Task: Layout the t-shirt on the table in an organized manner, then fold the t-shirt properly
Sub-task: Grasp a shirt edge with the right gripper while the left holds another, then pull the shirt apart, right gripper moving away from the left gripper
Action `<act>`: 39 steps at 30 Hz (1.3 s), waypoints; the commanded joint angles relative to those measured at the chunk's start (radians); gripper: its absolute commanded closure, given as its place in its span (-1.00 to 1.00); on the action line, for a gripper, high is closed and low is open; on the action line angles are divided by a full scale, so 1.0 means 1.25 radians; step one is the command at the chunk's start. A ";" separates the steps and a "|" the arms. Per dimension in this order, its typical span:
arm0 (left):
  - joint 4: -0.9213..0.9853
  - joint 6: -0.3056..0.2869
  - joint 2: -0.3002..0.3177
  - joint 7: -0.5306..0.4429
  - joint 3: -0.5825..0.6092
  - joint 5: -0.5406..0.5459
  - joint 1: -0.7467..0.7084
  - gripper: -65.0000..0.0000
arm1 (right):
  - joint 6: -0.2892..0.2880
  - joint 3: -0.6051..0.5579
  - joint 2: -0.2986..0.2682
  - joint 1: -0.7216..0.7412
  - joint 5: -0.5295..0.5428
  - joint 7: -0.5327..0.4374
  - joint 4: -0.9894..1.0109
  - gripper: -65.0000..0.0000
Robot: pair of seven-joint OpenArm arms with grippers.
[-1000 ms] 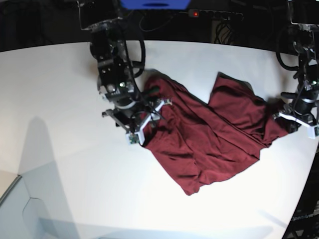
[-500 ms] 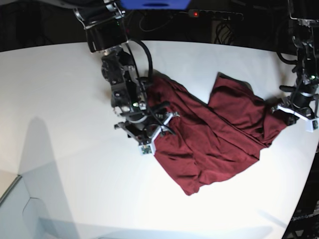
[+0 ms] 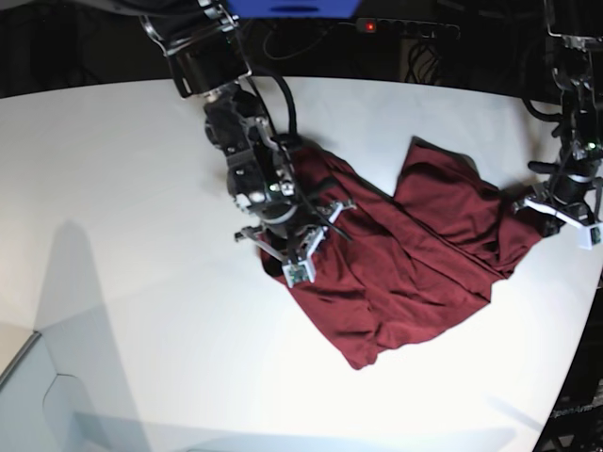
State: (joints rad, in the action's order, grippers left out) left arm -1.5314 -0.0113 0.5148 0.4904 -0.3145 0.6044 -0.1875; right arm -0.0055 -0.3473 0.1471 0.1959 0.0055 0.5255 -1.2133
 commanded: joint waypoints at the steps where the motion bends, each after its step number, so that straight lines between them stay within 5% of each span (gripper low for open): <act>1: -0.013 0.000 0.016 -0.017 -0.009 0.003 0.008 0.99 | -0.002 -0.001 0.008 0.030 0.001 -0.021 -0.012 1.00; 6: -0.013 0.002 0.016 -0.020 -0.009 0.003 0.008 0.99 | -0.002 0.006 0.004 0.051 0.000 -0.015 -0.040 1.00; 9: -0.013 0.006 0.016 -0.022 -0.018 0.003 0.008 0.99 | -0.002 0.053 -0.037 0.045 0.000 -0.013 -0.143 1.00; 20: -0.007 0.001 -0.045 -0.022 -0.177 0.003 0.032 0.99 | -0.002 0.216 -0.102 0.110 0.000 0.091 -0.391 1.00; 29: -0.037 0.001 -0.045 -0.023 -0.276 0.004 0.066 0.99 | -0.002 0.253 -0.150 0.177 0.000 0.090 -0.412 1.00; 39: -0.042 0.001 -0.056 -0.025 -0.379 0.009 0.110 0.99 | -0.002 0.359 -0.151 0.184 0.000 0.088 -0.411 1.00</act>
State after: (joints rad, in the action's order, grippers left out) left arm -1.5658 -0.0105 0.4286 0.4816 -0.7784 0.6113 -0.0544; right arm -0.0097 0.1028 -0.0383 0.4046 0.0048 0.6655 -1.7088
